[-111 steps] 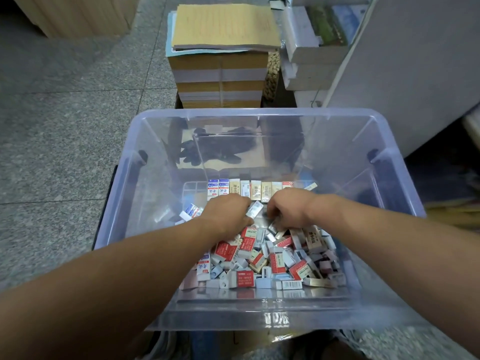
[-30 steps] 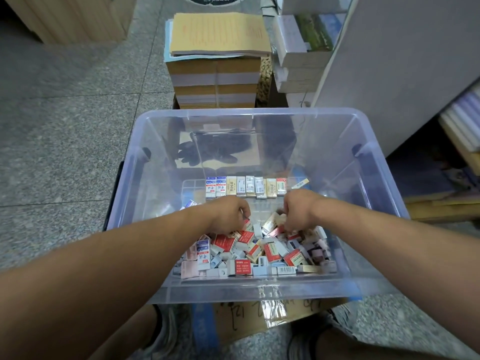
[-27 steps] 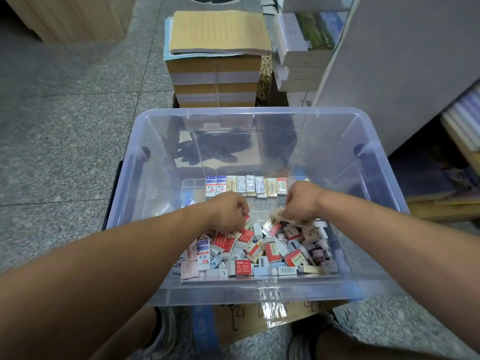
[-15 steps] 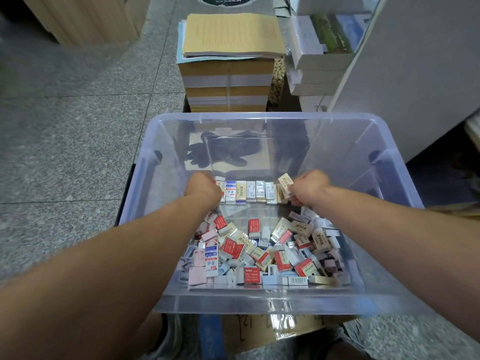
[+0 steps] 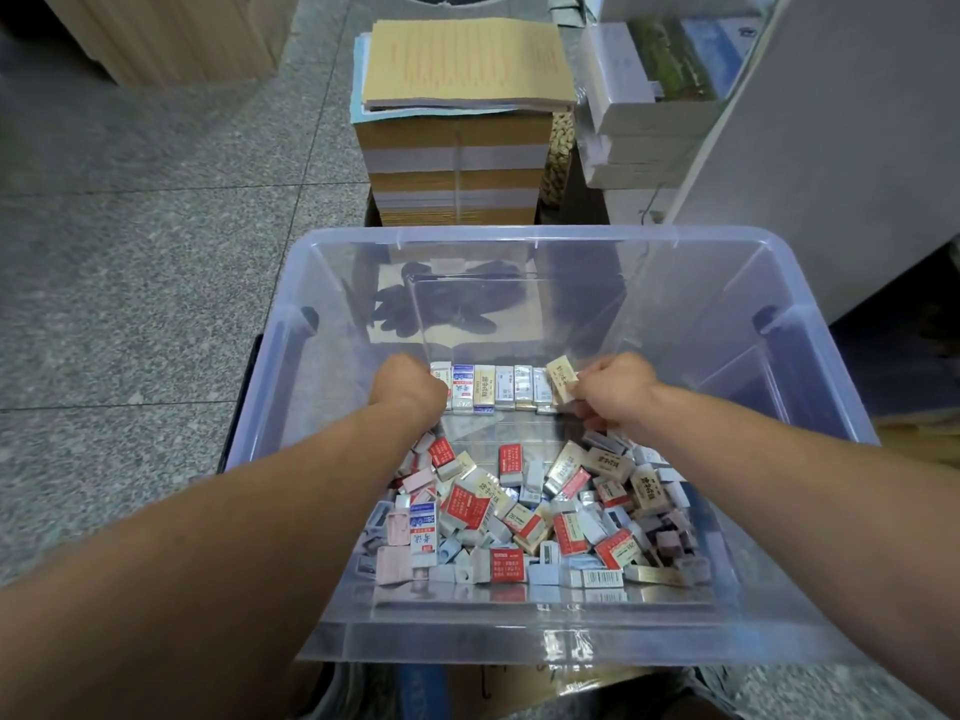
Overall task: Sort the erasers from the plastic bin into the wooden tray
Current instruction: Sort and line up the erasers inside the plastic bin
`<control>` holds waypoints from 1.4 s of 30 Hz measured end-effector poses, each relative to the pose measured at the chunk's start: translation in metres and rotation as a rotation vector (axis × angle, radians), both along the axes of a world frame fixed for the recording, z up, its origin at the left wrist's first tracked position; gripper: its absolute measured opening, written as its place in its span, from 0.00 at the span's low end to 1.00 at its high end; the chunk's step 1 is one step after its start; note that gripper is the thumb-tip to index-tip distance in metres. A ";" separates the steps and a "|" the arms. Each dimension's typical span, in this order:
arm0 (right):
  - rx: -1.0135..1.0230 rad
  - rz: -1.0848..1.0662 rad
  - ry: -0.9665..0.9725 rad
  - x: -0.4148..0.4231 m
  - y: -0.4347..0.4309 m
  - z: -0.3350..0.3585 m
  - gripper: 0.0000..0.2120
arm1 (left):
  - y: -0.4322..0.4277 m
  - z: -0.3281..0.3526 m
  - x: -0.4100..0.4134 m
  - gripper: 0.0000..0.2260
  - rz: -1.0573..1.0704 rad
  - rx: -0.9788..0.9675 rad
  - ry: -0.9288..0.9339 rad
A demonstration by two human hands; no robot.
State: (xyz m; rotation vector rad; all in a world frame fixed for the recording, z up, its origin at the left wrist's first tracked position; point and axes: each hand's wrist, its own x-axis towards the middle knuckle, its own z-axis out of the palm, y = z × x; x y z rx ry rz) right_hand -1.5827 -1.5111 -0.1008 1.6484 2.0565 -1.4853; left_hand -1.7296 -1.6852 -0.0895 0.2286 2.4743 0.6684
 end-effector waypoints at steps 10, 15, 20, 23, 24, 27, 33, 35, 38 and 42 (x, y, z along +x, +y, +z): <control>0.262 0.078 -0.255 0.016 0.015 -0.001 0.16 | -0.001 -0.010 -0.003 0.04 -0.041 0.005 0.012; 0.326 0.168 -0.248 0.017 0.012 -0.001 0.11 | 0.000 -0.011 -0.003 0.03 -0.056 -0.006 0.033; 0.301 0.262 -0.197 0.016 0.006 0.007 0.10 | 0.000 -0.012 -0.003 0.03 -0.063 -0.021 0.056; 0.319 0.370 -0.206 0.017 0.002 0.015 0.13 | 0.000 -0.012 -0.003 0.03 -0.058 -0.017 0.057; 0.333 0.395 -0.214 0.017 0.002 0.016 0.14 | 0.000 -0.011 -0.002 0.03 -0.062 -0.021 0.056; 0.374 0.441 -0.229 0.018 0.002 0.021 0.12 | 0.000 -0.006 -0.002 0.03 -0.076 -0.026 0.061; 0.367 0.724 -0.281 0.021 -0.005 0.043 0.05 | -0.005 0.021 0.003 0.02 -0.222 -0.134 0.107; 0.260 0.842 -0.243 0.024 -0.014 0.051 0.03 | -0.007 0.029 0.011 0.03 -0.410 -0.161 0.070; 0.181 1.000 -0.238 0.032 -0.031 0.057 0.08 | -0.012 0.037 0.032 0.08 -0.712 -0.134 -0.018; 0.239 1.111 -0.275 0.038 -0.037 0.049 0.17 | -0.010 0.029 0.049 0.17 -0.922 -0.150 0.036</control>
